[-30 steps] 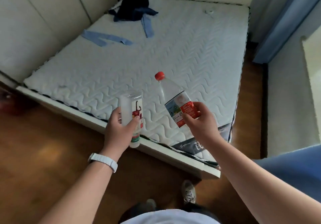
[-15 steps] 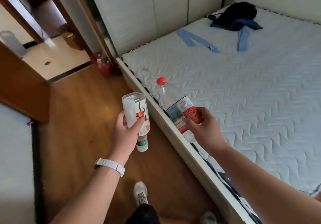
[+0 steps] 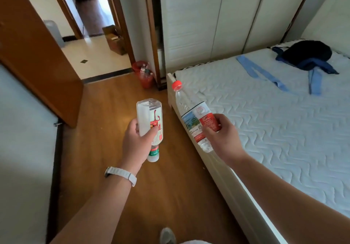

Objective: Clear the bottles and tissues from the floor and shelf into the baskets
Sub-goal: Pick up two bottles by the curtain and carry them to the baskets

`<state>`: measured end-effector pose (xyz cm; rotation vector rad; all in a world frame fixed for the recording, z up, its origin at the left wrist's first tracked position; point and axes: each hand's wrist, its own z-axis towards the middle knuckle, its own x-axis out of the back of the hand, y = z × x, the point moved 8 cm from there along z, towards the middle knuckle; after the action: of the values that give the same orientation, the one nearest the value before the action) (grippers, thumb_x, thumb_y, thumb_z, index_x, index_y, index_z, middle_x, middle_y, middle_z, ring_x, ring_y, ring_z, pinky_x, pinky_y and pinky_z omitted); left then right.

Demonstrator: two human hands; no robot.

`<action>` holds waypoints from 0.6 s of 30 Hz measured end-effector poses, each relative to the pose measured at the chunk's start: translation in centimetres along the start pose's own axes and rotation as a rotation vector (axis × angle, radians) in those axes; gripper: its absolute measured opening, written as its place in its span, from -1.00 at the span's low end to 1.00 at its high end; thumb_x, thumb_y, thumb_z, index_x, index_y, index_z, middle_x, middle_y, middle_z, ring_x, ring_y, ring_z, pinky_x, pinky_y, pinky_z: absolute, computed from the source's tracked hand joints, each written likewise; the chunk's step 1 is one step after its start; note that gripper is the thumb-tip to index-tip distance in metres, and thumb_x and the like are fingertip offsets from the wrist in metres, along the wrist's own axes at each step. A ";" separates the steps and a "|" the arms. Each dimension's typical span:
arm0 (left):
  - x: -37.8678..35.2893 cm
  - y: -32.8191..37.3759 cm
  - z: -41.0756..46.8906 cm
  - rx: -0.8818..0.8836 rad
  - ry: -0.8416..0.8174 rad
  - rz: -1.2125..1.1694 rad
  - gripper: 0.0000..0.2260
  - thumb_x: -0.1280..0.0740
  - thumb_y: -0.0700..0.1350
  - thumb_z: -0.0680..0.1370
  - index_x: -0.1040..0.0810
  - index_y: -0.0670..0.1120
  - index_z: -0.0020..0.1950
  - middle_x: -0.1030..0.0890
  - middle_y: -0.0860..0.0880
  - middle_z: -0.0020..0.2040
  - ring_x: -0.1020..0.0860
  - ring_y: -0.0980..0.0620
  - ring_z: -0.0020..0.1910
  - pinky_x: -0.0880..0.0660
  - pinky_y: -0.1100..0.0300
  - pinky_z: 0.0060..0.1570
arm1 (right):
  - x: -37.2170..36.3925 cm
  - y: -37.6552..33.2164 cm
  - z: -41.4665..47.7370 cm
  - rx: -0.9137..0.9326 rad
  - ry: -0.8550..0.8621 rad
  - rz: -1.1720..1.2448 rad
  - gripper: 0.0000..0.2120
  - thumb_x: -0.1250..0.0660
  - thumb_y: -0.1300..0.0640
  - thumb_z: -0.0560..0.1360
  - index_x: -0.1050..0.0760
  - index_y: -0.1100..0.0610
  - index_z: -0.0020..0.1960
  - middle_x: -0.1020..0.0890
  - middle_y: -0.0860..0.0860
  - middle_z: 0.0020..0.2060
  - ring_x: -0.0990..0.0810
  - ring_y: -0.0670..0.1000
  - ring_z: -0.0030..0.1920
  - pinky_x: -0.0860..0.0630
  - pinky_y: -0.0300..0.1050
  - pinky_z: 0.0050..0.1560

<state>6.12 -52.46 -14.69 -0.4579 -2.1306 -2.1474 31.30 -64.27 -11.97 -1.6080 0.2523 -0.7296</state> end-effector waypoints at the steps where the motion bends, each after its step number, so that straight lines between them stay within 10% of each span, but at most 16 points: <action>1: 1.5 -0.4 1.0 0.003 0.014 0.002 -0.65 -0.45 0.16 0.45 -0.42 0.25 0.17 -0.60 0.23 0.07 -0.61 0.20 0.03 -0.61 0.25 -0.20 | -1.7 -0.8 0.5 0.014 -0.014 -0.005 -0.69 -0.41 0.05 0.45 -0.46 -0.10 0.16 -0.62 -0.21 -0.11 -0.62 -0.28 -0.24 -0.49 -0.39 -0.41; 11: 10.6 -6.0 10.3 0.120 0.102 -0.056 -0.57 -0.44 0.24 0.39 -0.42 0.24 0.20 -0.60 0.21 0.11 -0.62 0.10 0.09 -0.64 0.02 -0.02 | -15.3 -4.8 8.5 0.043 -0.162 0.009 -0.72 -0.42 0.04 0.44 -0.45 -0.16 0.09 -0.65 -0.21 -0.17 -0.66 -0.20 -0.23 -0.55 -0.32 -0.38; 18: 11.9 -7.0 19.8 0.133 0.139 -0.044 -0.66 -0.46 0.16 0.44 -0.48 0.26 0.17 -0.63 0.29 0.05 -0.60 0.28 0.05 -0.57 0.32 -0.24 | -23.2 -3.2 17.5 -0.022 -0.247 0.030 -0.70 -0.42 0.05 0.46 -0.46 -0.07 0.17 -0.65 -0.13 -0.13 -0.65 -0.21 -0.23 -0.54 -0.33 -0.38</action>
<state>-4.05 -30.93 -18.51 -0.2449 -2.2071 -1.9787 22.75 -36.64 -16.24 -1.6934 0.1042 -0.5004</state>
